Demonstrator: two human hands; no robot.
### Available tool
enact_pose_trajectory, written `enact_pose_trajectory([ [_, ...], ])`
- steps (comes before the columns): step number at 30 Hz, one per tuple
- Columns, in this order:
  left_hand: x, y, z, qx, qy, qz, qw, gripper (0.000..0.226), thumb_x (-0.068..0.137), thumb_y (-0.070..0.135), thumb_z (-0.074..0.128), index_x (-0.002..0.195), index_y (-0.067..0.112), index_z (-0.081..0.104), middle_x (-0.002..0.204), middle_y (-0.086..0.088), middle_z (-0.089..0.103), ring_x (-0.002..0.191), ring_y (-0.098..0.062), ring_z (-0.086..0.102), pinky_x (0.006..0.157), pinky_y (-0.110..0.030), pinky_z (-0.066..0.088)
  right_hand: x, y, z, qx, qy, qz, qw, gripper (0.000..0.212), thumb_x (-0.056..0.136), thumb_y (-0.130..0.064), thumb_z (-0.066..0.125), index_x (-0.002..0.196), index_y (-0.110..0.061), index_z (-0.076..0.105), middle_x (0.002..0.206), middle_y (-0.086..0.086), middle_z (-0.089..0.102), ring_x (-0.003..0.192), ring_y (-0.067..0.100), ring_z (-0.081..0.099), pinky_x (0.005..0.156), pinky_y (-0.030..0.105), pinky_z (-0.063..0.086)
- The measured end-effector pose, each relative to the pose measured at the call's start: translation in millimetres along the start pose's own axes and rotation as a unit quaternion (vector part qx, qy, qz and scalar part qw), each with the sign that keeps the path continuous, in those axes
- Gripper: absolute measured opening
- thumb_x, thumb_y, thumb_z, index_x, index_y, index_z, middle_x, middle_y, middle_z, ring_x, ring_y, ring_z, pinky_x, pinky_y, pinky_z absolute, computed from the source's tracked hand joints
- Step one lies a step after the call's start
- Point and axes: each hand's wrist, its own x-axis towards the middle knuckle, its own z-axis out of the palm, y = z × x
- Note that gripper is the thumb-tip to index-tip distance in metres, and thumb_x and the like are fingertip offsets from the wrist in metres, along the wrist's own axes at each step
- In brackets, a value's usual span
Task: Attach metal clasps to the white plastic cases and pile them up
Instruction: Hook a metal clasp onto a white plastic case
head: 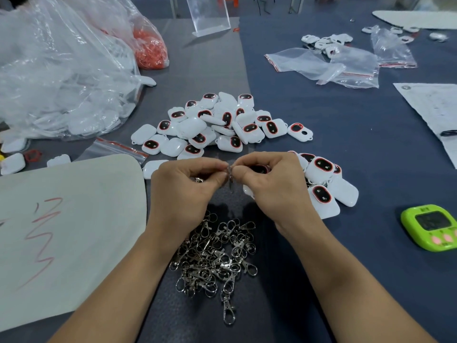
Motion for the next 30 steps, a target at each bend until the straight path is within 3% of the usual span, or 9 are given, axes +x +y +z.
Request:
enact_pose_trajectory([
  [4,1.0,-0.1,-0.6,-0.03,-0.018,-0.003,0.999,0.03,0.074,0.01,0.087,0.078,0.038,0.078,0.069,0.019,0.074,0.057,0.006,0.064,0.056,-0.005,0.044,0.3,1.2,0.4,0.033,-0.001,0.02,0.999,0.011,0.081,-0.014,0.08,0.075,-0.024,0.081,0.069,-0.005,0.075,0.068,0.011,0.069,0.069,0.031,0.058],
  [8,2.4,-2.8,-0.4,-0.049,-0.019,-0.019,0.998,0.021,0.073,0.012,0.085,0.076,0.033,0.08,0.065,0.013,0.073,0.047,0.005,0.054,0.051,-0.005,0.037,-1.0,1.6,2.2,0.016,-0.007,0.02,1.0,0.012,0.083,-0.015,0.079,0.077,-0.025,0.081,0.071,-0.006,0.076,0.075,0.02,0.073,0.077,0.044,0.062],
  [13,3.0,-4.1,2.7,-0.071,-0.017,-0.057,0.996,0.012,0.069,0.02,0.078,0.074,0.031,0.079,0.055,0.012,0.066,0.042,0.001,0.044,0.045,-0.011,0.033,-2.9,-0.1,0.9,-0.018,-0.003,-0.017,1.0,0.012,0.085,-0.019,0.079,0.077,-0.028,0.08,0.072,-0.015,0.075,0.074,0.004,0.07,0.069,0.022,0.056],
  [16,2.7,-5.6,3.8,-0.068,-0.012,-0.073,0.995,0.008,0.068,0.027,0.078,0.073,0.032,0.079,0.052,0.011,0.063,0.041,-0.001,0.04,0.043,-0.016,0.031,-4.4,-2.3,1.1,-0.008,0.001,-0.027,1.0,0.012,0.081,-0.016,0.079,0.073,-0.025,0.08,0.069,-0.01,0.074,0.069,0.009,0.069,0.066,0.025,0.056],
  [19,1.9,-6.0,1.6,-0.048,-0.019,-0.06,0.997,0.009,0.072,0.029,0.082,0.077,0.034,0.079,0.049,0.013,0.062,0.039,0.0,0.041,0.042,-0.019,0.035,-6.3,-5.4,-0.2,0.002,0.004,-0.046,0.999,0.017,0.078,-0.009,0.08,0.071,-0.025,0.079,0.069,-0.012,0.073,0.066,0.004,0.067,0.062,0.016,0.05],
  [24,1.6,-5.2,-0.8,-0.024,-0.005,-0.053,0.998,0.018,0.076,0.018,0.085,0.079,0.035,0.08,0.05,0.014,0.065,0.037,0.0,0.04,0.04,-0.014,0.031,-8.9,-7.7,-1.5,-0.01,-0.011,-0.08,0.997,0.018,0.079,-0.005,0.08,0.076,-0.023,0.081,0.079,-0.012,0.074,0.078,0.007,0.07,0.07,0.017,0.052],
  [30,-1.3,0.2,-1.4,0.019,0.004,-0.048,0.999,0.015,0.076,0.018,0.085,0.075,0.031,0.08,0.045,0.016,0.06,0.037,0.0,0.043,0.041,-0.01,0.032,-9.3,-10.1,-4.0,-0.04,-0.023,-0.092,0.995,0.016,0.078,-0.009,0.084,0.077,-0.024,0.081,0.079,-0.015,0.073,0.078,0.002,0.068,0.069,0.011,0.047],
])
